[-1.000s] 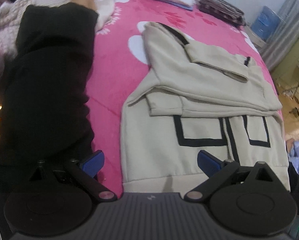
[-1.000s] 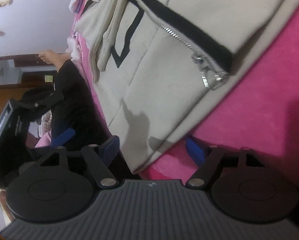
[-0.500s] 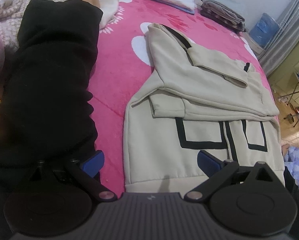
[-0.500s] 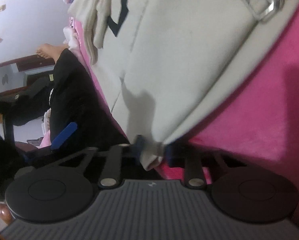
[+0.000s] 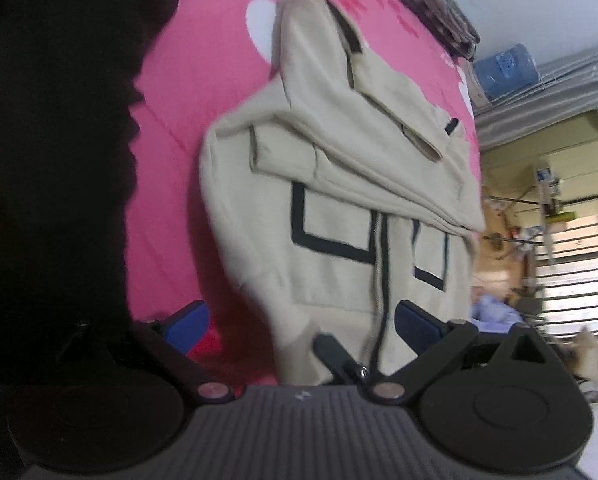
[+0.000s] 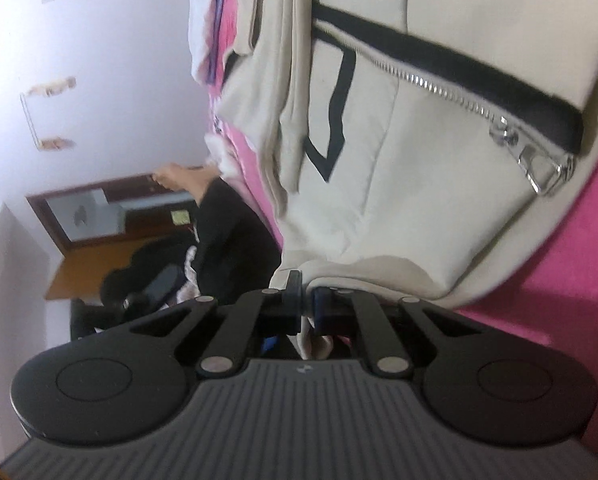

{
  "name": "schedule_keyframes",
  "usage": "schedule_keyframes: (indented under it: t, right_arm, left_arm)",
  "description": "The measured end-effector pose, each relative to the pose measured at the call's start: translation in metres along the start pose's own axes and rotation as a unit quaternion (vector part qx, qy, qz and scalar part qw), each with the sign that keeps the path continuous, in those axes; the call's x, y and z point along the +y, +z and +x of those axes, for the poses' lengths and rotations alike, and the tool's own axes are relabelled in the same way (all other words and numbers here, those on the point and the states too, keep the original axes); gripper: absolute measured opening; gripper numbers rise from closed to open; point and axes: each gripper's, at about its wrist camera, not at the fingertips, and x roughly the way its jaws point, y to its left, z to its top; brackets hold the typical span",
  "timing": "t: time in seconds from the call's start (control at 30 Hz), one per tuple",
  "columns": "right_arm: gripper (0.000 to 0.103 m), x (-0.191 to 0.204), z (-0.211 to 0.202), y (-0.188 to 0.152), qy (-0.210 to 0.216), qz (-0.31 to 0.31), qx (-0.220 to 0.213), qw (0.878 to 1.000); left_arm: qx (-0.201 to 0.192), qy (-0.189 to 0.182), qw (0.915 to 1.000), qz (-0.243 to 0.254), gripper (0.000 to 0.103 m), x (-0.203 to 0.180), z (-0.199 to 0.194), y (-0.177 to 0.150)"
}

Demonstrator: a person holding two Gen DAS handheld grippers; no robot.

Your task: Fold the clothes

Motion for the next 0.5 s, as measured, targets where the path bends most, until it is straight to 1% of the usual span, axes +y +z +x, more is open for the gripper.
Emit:
schedule_keyframes:
  t: [0.07,0.13,0.2,0.3,0.33,0.4,0.43,0.5]
  right_arm:
    - [0.004,-0.002,-0.005,0.004,0.011,0.01,-0.006,1.0]
    - [0.004,-0.006,-0.009,0.008,0.021,0.02,-0.01,1.0]
    - [0.004,-0.007,-0.005,0.009,0.029,0.026,-0.01,0.999]
    - [0.004,-0.008,-0.004,0.008,0.035,0.031,-0.005,0.999]
    - [0.004,-0.009,-0.003,0.007,0.036,0.032,-0.003,0.999]
    - [0.004,-0.009,-0.002,0.006,0.036,0.03,0.0,0.999]
    - [0.004,-0.01,-0.003,0.006,0.036,0.029,0.001,0.999]
    - [0.004,-0.009,-0.004,0.006,0.034,0.022,0.002,0.999]
  left_arm:
    - [0.012,-0.012,0.9997,-0.017,0.1,0.003,0.007,-0.002]
    - [0.012,-0.009,0.9996,-0.023,0.099,0.004,0.014,-0.004]
    - [0.01,-0.007,0.9996,-0.027,0.097,0.003,0.022,-0.005]
    - [0.024,-0.02,0.9987,-0.039,0.093,0.004,0.039,-0.003]
    - [0.026,-0.017,0.9988,-0.037,0.092,0.003,0.045,-0.003]
    - [0.028,-0.003,0.9992,-0.027,0.083,-0.001,0.056,-0.002]
    - [0.028,0.008,0.9994,-0.019,0.081,-0.003,0.061,-0.002]
    - [0.029,0.024,0.9993,-0.001,0.069,-0.007,0.071,-0.002]
